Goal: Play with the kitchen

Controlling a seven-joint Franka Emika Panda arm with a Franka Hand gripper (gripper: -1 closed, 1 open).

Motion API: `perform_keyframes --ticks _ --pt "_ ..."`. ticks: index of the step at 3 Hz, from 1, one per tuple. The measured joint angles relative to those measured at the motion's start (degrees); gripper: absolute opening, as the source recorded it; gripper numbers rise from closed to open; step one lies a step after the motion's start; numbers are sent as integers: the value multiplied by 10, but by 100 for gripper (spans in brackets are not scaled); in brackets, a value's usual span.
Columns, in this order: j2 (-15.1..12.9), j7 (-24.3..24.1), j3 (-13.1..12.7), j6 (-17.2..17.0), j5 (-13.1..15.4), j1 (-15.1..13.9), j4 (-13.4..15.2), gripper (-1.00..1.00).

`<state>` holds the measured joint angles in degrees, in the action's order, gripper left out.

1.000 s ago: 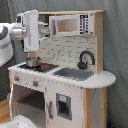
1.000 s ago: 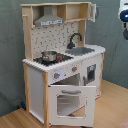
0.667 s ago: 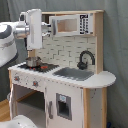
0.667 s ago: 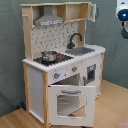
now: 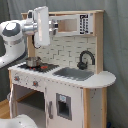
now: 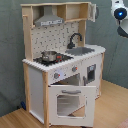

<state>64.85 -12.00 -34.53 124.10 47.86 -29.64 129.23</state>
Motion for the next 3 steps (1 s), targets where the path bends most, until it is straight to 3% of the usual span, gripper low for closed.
perform_keyframes --ticks 2,3 --pt "-20 28 -14 103 0 -55 0 -100" --pt "-44 27 -49 146 0 -75 -2 -100"
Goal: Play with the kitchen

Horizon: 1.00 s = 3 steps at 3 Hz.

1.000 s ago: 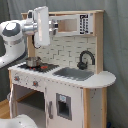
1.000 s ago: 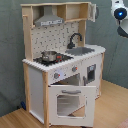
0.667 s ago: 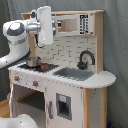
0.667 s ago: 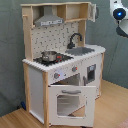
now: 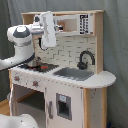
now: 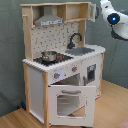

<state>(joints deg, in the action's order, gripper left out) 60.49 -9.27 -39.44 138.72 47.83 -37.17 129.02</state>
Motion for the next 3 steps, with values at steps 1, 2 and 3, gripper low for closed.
perform_keyframes --ticks 1,2,3 --pt "-28 0 -34 22 0 -23 -29 -100" --pt "-53 1 -62 24 0 -41 -70 -100" --pt "-79 1 -93 24 0 -63 -110 -100"
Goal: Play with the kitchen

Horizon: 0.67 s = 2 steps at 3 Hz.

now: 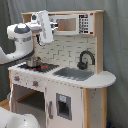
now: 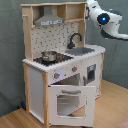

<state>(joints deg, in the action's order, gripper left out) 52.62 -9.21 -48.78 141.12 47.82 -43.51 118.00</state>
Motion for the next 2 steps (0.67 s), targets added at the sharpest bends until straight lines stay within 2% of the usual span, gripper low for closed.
perform_keyframes --ticks 1,2 --pt "-15 -10 -25 13 0 -37 -28 -100" --pt "-15 -50 -60 21 -1 -68 -37 -100"
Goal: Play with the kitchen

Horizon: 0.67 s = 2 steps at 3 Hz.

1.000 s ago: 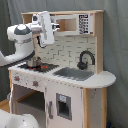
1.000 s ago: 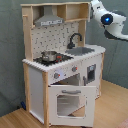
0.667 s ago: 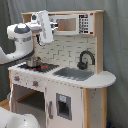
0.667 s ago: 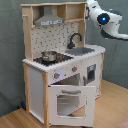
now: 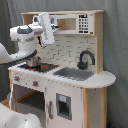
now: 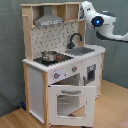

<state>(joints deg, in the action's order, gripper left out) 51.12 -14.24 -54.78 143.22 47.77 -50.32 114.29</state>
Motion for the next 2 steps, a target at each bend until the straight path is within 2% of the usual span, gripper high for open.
perform_keyframes --ticks 2 --pt "-10 -24 -65 3 -2 -82 -77 -100"
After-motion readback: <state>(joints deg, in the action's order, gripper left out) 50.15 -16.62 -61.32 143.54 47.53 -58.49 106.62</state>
